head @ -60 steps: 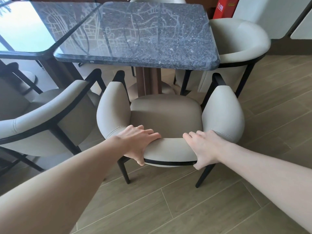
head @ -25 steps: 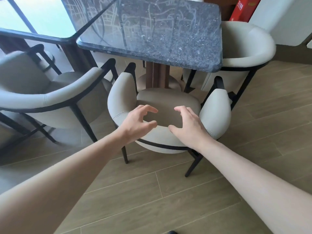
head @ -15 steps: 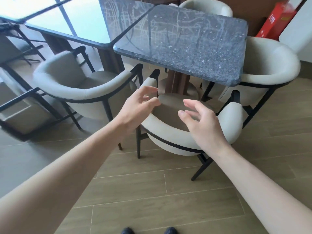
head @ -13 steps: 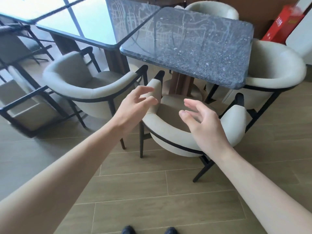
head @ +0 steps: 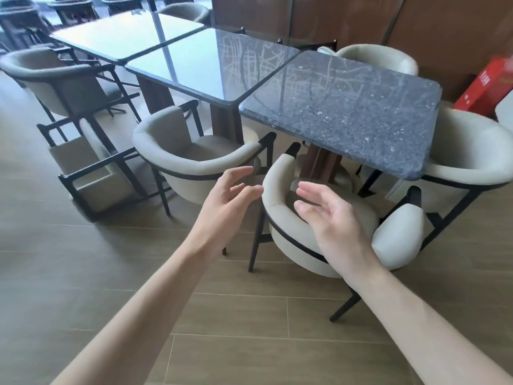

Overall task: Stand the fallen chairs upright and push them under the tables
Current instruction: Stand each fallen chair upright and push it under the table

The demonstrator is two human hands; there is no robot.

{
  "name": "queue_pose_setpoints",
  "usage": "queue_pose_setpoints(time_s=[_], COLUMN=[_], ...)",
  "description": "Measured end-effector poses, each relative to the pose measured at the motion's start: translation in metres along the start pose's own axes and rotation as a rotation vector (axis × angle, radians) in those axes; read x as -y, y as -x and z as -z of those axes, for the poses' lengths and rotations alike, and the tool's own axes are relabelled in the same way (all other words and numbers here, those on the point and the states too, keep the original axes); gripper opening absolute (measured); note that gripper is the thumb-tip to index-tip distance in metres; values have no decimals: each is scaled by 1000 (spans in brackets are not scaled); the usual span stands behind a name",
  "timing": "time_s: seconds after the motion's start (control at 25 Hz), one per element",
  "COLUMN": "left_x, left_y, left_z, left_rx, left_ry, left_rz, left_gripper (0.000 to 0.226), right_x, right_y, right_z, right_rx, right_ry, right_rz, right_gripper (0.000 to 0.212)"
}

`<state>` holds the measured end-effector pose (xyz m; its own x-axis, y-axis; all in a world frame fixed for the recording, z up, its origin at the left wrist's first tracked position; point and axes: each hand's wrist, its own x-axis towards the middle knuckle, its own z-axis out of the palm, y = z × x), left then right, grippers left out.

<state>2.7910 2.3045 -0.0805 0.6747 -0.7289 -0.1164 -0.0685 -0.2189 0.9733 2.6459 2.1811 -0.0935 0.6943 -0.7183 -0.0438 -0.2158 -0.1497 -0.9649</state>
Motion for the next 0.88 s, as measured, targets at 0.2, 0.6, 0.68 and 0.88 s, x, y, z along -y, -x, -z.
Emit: queue_pose_setpoints(time_s=[0.2, 0.6, 0.68, 0.88], left_x=[-8, 5, 11, 24], left_y=[0, -29, -42, -102], left_z=[45, 127, 135, 146], left_rx=[-5, 60, 74, 95], left_ry=[19, 22, 31, 38], left_rz=[-66, -85, -85, -83], left_gripper=[38, 49, 49, 47], right_x=[33, 56, 57, 47], right_y=[3, -4, -17, -76], right_z=[-39, -103, -111, -127], right_rx=[-39, -198, -229, -270], right_ry=[-43, -94, -97, -111], right_rz=[48, 10, -7, -41], right_gripper=[33, 30, 28, 27])
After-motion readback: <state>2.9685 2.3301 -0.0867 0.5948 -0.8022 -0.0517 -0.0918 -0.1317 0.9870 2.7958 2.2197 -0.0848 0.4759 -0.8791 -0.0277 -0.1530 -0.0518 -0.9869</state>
